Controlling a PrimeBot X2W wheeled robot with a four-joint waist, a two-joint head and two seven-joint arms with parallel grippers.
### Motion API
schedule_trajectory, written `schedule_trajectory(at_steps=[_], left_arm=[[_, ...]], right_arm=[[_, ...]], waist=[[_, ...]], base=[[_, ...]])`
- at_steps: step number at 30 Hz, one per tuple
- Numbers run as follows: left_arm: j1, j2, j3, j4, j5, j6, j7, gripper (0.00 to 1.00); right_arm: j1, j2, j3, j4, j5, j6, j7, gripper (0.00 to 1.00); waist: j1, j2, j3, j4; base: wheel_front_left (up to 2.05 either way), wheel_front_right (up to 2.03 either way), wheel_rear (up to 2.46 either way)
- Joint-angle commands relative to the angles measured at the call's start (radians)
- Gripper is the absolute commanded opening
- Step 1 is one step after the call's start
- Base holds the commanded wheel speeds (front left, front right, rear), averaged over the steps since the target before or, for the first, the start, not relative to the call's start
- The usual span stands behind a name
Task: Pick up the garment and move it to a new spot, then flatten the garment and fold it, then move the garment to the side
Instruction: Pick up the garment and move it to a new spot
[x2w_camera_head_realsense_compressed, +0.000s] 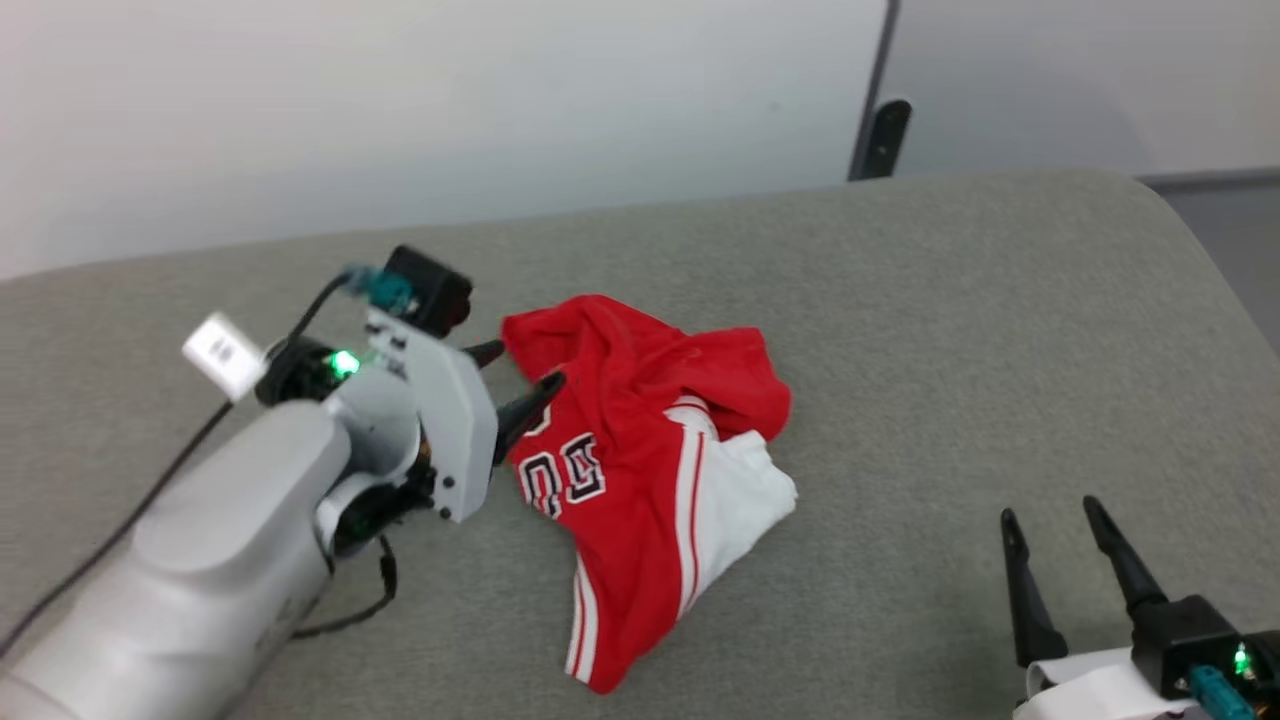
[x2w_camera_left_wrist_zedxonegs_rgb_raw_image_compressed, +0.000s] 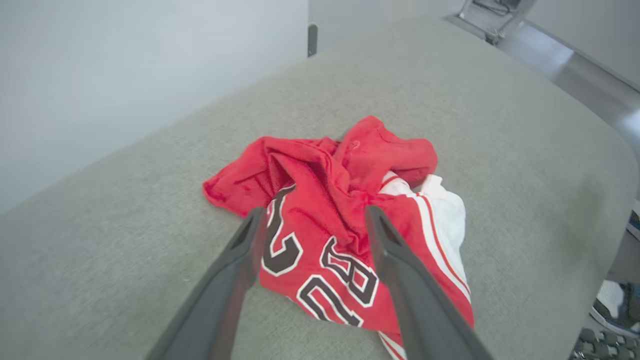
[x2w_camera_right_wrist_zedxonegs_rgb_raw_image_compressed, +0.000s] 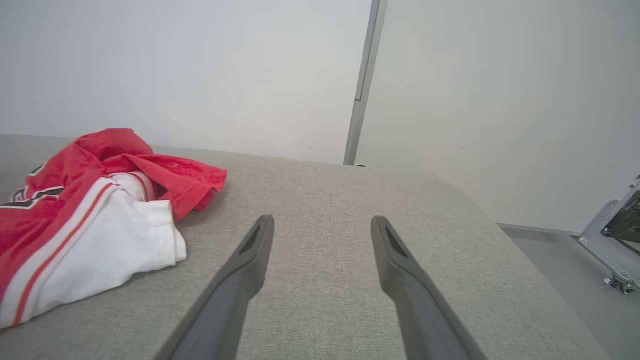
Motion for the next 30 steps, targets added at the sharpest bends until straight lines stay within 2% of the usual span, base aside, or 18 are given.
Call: schedule_trajectory(at_steps=[1, 6, 10, 13, 19, 22, 23, 26, 27, 30], left_arm=[[0.03, 0.001, 0.007, -0.007, 0.009, 0.0, -0.044, 1.0], [0.123, 0.019, 0.043, -0.031, 0.033, 0.011, -0.255, 1.0], [0.21, 0.02, 0.069, -0.064, 0.047, 0.047, -0.41, 1.0], [0.274, 0.023, 0.086, -0.083, 0.06, 0.091, -0.488, 1.0], [0.394, 0.007, 0.156, -0.152, 0.111, 0.183, -0.54, 1.0], [0.461, -0.017, 0.244, -0.216, 0.158, 0.215, -0.541, 1.0], [0.461, -0.017, 0.244, -0.216, 0.158, 0.215, -0.541, 1.0], [0.573, -0.062, 0.375, -0.29, 0.234, 0.224, -0.54, 1.0], [0.573, -0.062, 0.375, -0.29, 0.234, 0.224, -0.54, 1.0], [0.653, -0.107, 0.477, -0.328, 0.286, 0.209, -0.54, 1.0]], right_arm=[[0.013, -0.004, 0.008, -0.002, 0.004, -0.001, -0.001, 1.0], [0.028, -0.003, 0.032, -0.011, 0.009, -0.001, -0.001, 1.0], [0.037, 0.001, 0.043, -0.026, 0.014, -0.001, -0.001, 1.0], [0.053, 0.004, 0.05, -0.032, 0.013, -0.001, -0.001, 1.0], [0.062, 0.008, 0.065, -0.037, 0.014, -0.001, -0.001, 1.0], [0.069, 0.01, 0.066, -0.038, 0.017, -0.001, -0.001, 1.0], [0.069, 0.01, 0.066, -0.038, 0.017, -0.001, -0.001, 1.0], [0.072, 0.012, 0.064, -0.038, 0.014, -0.001, -0.001, 1.0], [0.072, 0.012, 0.064, -0.038, 0.014, -0.001, -0.001, 1.0], [0.087, 0.013, 0.06, -0.037, 0.016, -0.001, -0.001, 1.0]], waist=[[0.0, -0.0001, -0.045, 0.044], [0.0, -0.0001, -0.068, 0.071], [0.0, -0.0001, -0.08, 0.089], [0.0, -0.0001, -0.087, 0.101], [0.0, -0.0001, -0.095, 0.12], [0.0, -0.0001, -0.098, 0.132], [0.0, -0.0001, -0.098, 0.132], [0.0, -0.0001, -0.105, 0.145], [0.0, -0.0001, -0.105, 0.145], [0.0, -0.0001, -0.112, 0.156]], base=[[0.0, 0.0, 0.0], [0.0, 0.0, 0.0], [0.0, 0.0, 0.0], [0.0, 0.0, 0.0], [0.0, 0.0, 0.0], [0.0, 0.0, 0.0], [0.0, 0.0, 0.0], [0.0, 0.0, 0.0], [0.0, 0.0, 0.0], [0.0, 0.0, 0.0]])
